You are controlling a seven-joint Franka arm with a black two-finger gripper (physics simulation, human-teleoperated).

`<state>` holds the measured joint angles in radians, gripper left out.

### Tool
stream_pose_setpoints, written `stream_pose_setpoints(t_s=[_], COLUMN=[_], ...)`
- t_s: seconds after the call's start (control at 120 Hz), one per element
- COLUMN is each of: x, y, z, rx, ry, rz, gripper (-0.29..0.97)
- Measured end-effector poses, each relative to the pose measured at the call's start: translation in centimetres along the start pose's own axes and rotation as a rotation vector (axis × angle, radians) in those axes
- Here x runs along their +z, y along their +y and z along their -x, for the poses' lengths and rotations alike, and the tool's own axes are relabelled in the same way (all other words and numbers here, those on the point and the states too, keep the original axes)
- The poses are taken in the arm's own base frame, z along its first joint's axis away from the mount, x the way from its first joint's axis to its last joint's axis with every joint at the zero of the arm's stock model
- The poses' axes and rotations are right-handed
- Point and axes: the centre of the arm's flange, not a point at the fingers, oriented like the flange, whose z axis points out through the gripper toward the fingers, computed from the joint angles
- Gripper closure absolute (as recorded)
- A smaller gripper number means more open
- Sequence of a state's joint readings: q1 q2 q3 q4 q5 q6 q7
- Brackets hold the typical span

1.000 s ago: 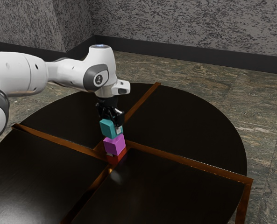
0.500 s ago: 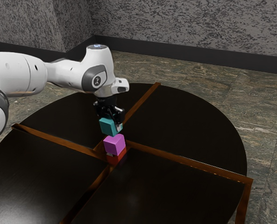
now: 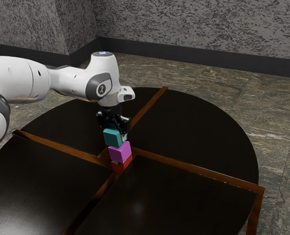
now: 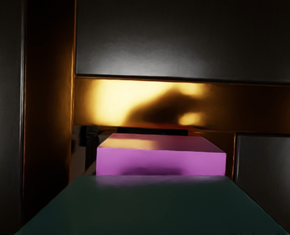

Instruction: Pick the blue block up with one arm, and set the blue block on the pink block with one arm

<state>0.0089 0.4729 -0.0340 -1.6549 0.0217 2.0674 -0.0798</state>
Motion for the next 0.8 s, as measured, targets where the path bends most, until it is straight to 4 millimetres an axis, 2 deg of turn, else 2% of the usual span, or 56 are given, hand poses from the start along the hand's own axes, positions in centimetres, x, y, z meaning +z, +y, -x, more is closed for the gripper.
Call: stream_pose_setpoints(t_s=[0.208,0.275,0.333,0.358,0.433,0.483,0.517,0.608,0.8], x=[0.0,-0.8,-5.7,-9.0,-17.9,-21.6,-23.0,-24.6,-23.6], y=[0.1,0.2,0.1,0.1,0.4,0.8,1.0,2.0,2.4], z=[0.0,-0.2,-1.0,-0.8,1.4,2.8,3.4,4.8,5.9], rx=[-0.026,-0.030,-0.030,-0.029,-0.015,0.005,0.018,0.060,0.130], ry=[0.002,0.013,0.075,0.111,0.187,0.206,0.201,0.162,0.062], rz=[0.003,0.001,-0.007,-0.011,-0.019,-0.019,-0.019,-0.017,-0.007], gripper=[0.12,0.09,0.07,0.06,0.04,0.03,0.03,0.02,0.01])
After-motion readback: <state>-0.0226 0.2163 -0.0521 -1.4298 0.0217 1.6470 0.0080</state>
